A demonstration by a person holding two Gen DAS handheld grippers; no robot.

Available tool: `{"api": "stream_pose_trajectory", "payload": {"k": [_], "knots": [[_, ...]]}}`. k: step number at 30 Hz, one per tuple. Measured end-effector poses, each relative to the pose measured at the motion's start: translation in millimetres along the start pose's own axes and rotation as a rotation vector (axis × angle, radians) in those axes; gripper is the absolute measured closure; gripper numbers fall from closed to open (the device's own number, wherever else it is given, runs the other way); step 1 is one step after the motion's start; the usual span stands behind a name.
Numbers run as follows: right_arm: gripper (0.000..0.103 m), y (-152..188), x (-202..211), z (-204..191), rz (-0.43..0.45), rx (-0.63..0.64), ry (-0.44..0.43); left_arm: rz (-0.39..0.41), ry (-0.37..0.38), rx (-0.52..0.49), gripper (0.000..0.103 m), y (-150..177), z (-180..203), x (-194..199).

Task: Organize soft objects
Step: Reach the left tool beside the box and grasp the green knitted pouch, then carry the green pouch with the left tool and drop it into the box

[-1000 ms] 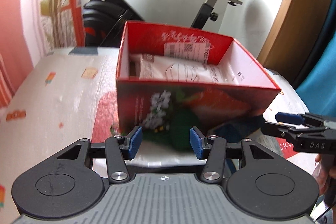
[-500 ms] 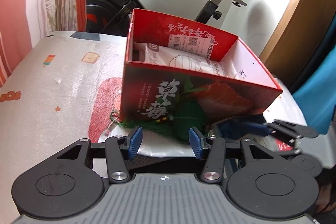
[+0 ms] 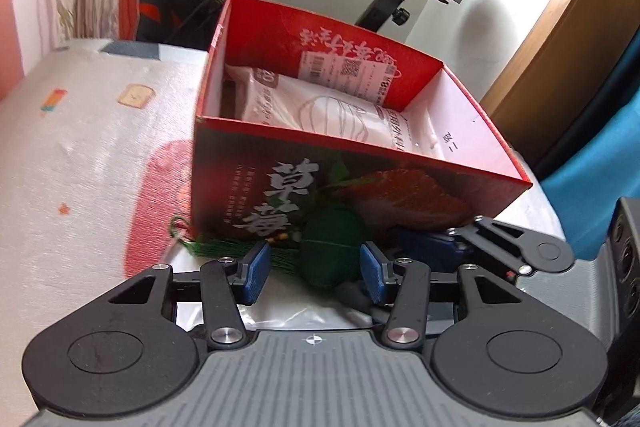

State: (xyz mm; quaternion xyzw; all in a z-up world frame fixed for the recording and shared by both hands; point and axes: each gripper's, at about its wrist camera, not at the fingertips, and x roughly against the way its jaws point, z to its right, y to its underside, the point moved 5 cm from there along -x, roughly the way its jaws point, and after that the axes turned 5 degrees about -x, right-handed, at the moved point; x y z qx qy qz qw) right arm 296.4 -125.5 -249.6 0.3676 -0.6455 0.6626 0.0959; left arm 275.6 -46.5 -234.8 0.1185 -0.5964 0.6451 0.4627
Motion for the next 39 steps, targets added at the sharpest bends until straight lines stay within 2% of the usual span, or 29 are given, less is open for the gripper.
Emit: {"api": "stream_pose_trajectory", "payload": {"k": [6,12,17,23,29,39], "knots": [[0.047,3.6,-8.0,-0.4,-0.013,-0.026,-0.026,-0.023,0.057,0.016,0.052,-1.9,4.5,-14.9],[0.048,6.9,-13.0,3.0,-0.014,-0.061,-0.051,-0.038,0.064,0.009,0.052,-3.7,5.5,-28.8],[0.048,11.9,-14.1,7.8,-0.010,-0.138,-0.079,-0.053,0.080,0.030,0.052,-1.7,3.7,-35.7],[0.052,13.1,-12.0,9.6,-0.002,-0.168,-0.082,-0.039,0.096,0.066,0.057,1.4,2.5,-33.5],[0.055,1.2,10.6,-1.1,0.072,-0.109,-0.078,0.028,0.095,0.075,0.057,-5.8,6.6,-5.4],[0.056,-49.2,60.4,-16.6,0.266,0.034,-0.037,0.211,0.117,0.014,0.057,-47.1,25.0,57.6]]}}
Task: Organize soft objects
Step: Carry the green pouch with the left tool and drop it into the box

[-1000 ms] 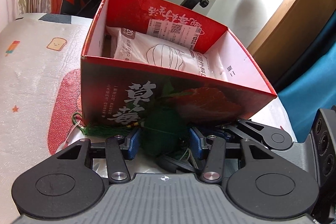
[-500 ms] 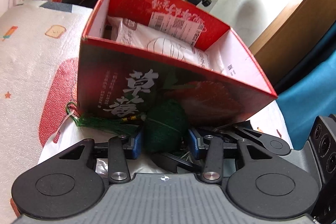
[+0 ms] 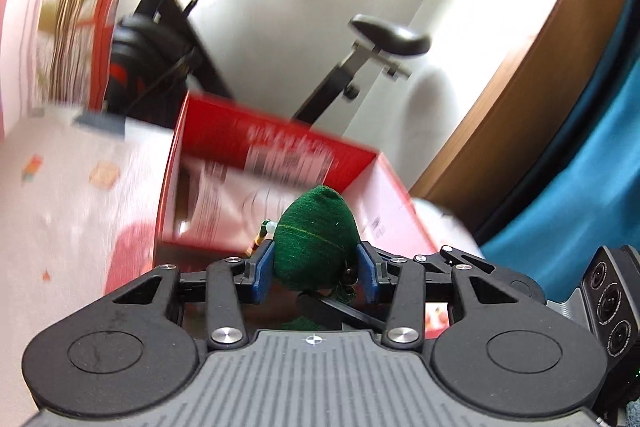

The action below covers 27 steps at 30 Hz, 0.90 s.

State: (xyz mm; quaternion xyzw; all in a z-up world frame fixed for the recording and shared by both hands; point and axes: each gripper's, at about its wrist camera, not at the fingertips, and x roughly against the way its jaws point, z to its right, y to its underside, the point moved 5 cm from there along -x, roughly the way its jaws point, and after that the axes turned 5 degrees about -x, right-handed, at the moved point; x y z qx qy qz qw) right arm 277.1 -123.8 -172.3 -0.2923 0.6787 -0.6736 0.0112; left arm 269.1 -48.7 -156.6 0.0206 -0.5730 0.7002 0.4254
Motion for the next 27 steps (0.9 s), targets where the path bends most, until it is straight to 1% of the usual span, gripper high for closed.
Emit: {"api": "stream_pose_trajectory", "payload": {"k": [3,6,10,15,18,22,25,27], "knots": [[0.056,-20.9,6.2,1.7,0.042,0.034,0.009,0.042,0.005,-0.039,0.057,-19.4,10.6,7.0],[0.056,-40.4,12.9,7.5,0.076,0.062,0.020,0.069,0.024,-0.049,0.057,-39.9,19.3,10.5],[0.056,-67.4,20.4,19.3,0.120,0.118,0.056,0.105,0.063,-0.055,0.057,-66.6,30.8,4.7],[0.056,-90.9,22.7,37.4,0.167,0.160,0.124,0.136,0.079,-0.112,0.057,-92.2,49.8,-10.2],[0.056,-97.3,22.4,49.1,0.185,0.185,0.180,0.139,0.108,-0.104,0.057,-103.6,56.1,-22.0],[0.056,-97.6,22.2,65.8,0.190,0.196,0.249,0.131,0.156,-0.101,0.057,-113.0,68.6,-41.3],[0.056,-85.8,16.5,82.4,0.158,0.166,0.273,0.082,0.178,-0.080,0.057,-108.3,71.9,-65.0],[0.056,-72.1,10.9,92.3,0.125,0.139,0.288,0.037,0.184,-0.071,0.057,-99.3,71.1,-83.1]]}}
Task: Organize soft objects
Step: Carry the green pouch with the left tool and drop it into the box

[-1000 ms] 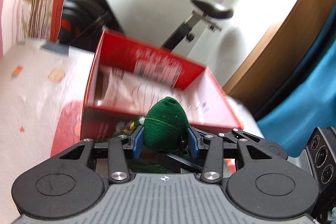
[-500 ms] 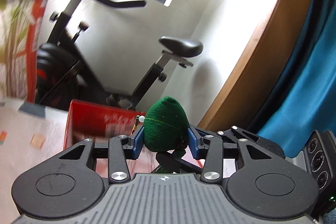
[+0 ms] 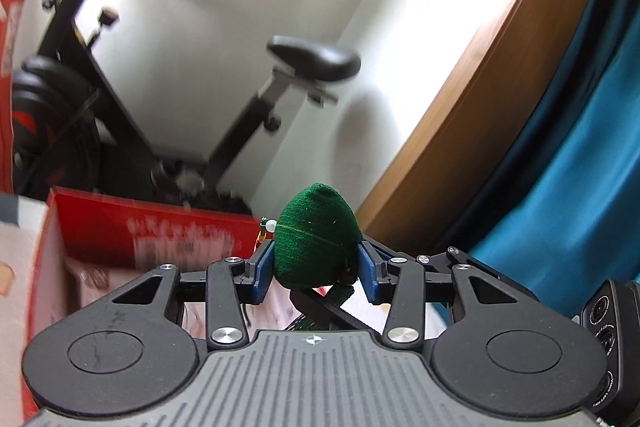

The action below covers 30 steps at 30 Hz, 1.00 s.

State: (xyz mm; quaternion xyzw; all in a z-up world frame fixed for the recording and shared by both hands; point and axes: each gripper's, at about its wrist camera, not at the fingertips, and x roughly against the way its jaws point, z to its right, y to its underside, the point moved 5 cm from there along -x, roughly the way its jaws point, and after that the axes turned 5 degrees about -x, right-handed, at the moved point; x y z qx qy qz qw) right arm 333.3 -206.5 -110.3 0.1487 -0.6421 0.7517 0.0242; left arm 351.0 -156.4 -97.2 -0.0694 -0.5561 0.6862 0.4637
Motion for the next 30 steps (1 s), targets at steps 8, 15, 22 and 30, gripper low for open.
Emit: {"api": "stream_pose_trajectory", "payload": {"k": [8,15,22,30], "knots": [[0.056,68.5,-25.9,11.0,-0.185,-0.102,0.005,-0.188,0.000,0.070,0.057,48.5,-21.2,-59.2],[0.056,94.9,-36.8,20.2,-0.248,-0.193,0.012,-0.251,-0.027,0.051,0.057,63.5,-25.8,-78.5],[0.056,100.1,-38.7,38.0,-0.281,-0.303,0.081,-0.206,-0.086,0.007,0.058,62.9,-33.6,-74.7],[0.055,101.6,-15.4,38.4,-0.254,-0.322,0.090,-0.167,-0.182,-0.007,0.058,67.3,-47.7,-33.4]]}}
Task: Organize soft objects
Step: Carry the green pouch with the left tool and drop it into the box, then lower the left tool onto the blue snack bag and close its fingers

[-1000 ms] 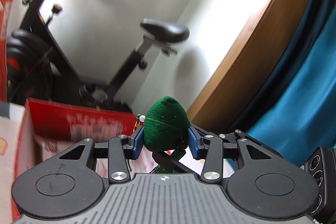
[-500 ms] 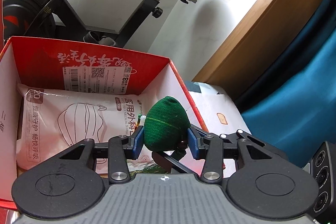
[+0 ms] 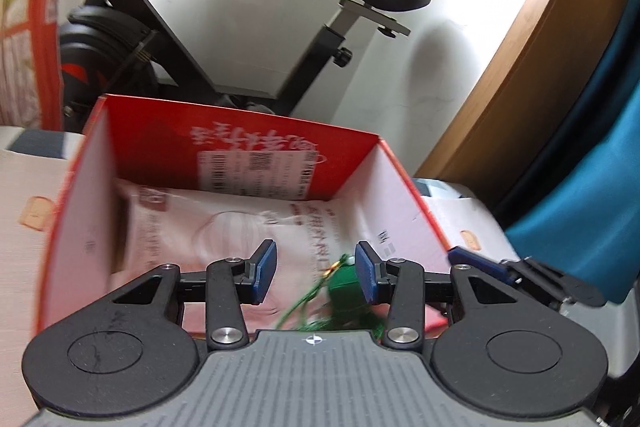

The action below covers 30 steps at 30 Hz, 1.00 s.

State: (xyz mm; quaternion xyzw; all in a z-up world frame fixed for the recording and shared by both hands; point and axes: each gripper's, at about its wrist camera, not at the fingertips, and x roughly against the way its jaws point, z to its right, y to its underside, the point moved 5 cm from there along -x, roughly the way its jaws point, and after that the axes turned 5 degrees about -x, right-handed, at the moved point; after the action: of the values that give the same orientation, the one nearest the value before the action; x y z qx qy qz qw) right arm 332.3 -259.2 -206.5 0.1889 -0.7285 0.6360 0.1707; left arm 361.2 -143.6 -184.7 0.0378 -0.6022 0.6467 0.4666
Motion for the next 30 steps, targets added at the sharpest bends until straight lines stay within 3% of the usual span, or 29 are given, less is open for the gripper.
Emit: {"api": "stream_pose_trajectory", "payload": {"k": [6,14,21,30], "knots": [[0.050,12.1,26.9,-8.7,0.021,0.001,-0.021,0.041,-0.059,-0.058,0.058,17.4,-4.0,45.4],[0.046,32.1,50.9,-11.2,0.022,-0.003,-0.024,0.039,-0.065,0.035,0.058,54.8,-7.9,78.2],[0.046,45.0,64.6,-9.4,0.013,-0.018,-0.028,0.004,-0.045,0.085,0.058,91.1,-2.1,84.2],[0.046,72.9,66.6,-9.3,-0.042,-0.027,-0.024,-0.105,-0.010,0.133,0.058,130.5,1.2,66.2]]}}
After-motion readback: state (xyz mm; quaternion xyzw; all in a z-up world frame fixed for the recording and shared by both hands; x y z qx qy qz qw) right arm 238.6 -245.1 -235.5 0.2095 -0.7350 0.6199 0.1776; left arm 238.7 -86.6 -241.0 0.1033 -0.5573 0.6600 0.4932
